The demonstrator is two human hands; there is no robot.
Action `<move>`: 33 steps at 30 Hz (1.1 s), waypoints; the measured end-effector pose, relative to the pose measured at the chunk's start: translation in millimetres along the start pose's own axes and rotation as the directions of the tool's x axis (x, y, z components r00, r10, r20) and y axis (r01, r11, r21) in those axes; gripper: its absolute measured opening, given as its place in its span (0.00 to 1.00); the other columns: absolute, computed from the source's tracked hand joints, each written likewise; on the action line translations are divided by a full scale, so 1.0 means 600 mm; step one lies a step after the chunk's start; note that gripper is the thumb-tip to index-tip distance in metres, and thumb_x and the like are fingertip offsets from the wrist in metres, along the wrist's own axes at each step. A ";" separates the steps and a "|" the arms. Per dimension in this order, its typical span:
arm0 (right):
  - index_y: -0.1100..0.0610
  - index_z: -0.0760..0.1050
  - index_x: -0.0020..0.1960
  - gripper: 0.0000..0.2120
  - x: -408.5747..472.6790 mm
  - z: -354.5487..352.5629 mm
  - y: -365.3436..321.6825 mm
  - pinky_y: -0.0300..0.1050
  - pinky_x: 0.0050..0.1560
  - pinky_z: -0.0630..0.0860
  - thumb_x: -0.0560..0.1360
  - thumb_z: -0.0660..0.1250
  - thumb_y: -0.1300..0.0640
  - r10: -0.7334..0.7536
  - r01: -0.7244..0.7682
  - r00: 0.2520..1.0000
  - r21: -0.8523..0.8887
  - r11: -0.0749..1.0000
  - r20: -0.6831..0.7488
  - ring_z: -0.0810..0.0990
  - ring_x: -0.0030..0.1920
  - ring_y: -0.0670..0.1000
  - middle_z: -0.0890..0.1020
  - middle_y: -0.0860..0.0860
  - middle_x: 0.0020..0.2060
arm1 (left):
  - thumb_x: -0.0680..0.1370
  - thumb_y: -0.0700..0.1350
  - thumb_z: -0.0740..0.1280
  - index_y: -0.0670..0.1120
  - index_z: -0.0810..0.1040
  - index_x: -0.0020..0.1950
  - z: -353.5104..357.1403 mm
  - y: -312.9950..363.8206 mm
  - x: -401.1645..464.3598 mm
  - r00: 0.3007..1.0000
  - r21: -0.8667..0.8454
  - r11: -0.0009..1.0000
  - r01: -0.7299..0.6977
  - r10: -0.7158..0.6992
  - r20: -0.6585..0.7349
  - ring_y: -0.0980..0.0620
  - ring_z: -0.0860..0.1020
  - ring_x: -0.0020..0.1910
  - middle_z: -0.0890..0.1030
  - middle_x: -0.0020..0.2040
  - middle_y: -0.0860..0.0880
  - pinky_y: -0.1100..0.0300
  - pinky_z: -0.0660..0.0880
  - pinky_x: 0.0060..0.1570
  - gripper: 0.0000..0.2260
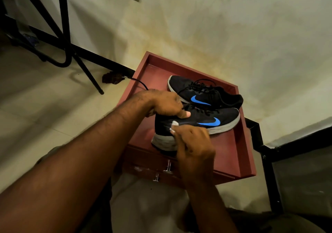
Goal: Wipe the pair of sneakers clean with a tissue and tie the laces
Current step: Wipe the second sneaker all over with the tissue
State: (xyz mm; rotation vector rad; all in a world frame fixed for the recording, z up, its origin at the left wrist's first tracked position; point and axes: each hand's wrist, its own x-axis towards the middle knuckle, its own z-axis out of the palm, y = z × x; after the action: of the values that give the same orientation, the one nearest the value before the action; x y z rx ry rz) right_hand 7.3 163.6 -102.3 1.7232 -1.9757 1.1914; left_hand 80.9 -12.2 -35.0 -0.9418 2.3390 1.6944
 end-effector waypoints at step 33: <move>0.46 0.69 0.56 0.18 0.019 0.008 0.009 0.45 0.46 0.82 0.77 0.74 0.61 0.371 -0.340 0.919 0.211 0.917 -0.131 0.83 0.48 0.44 0.82 0.43 0.47 | 0.79 0.48 0.72 0.44 0.77 0.39 0.005 -0.006 0.011 0.999 -0.044 0.999 0.022 -0.023 -0.042 0.51 0.70 0.34 0.73 0.34 0.45 0.54 0.68 0.40 0.12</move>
State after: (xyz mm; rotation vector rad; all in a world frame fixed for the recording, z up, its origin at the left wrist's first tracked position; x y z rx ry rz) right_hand 0.8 151.9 -99.8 1.3113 -2.1937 1.6289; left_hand 76.8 -12.8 -41.6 -1.0170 2.3174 1.7400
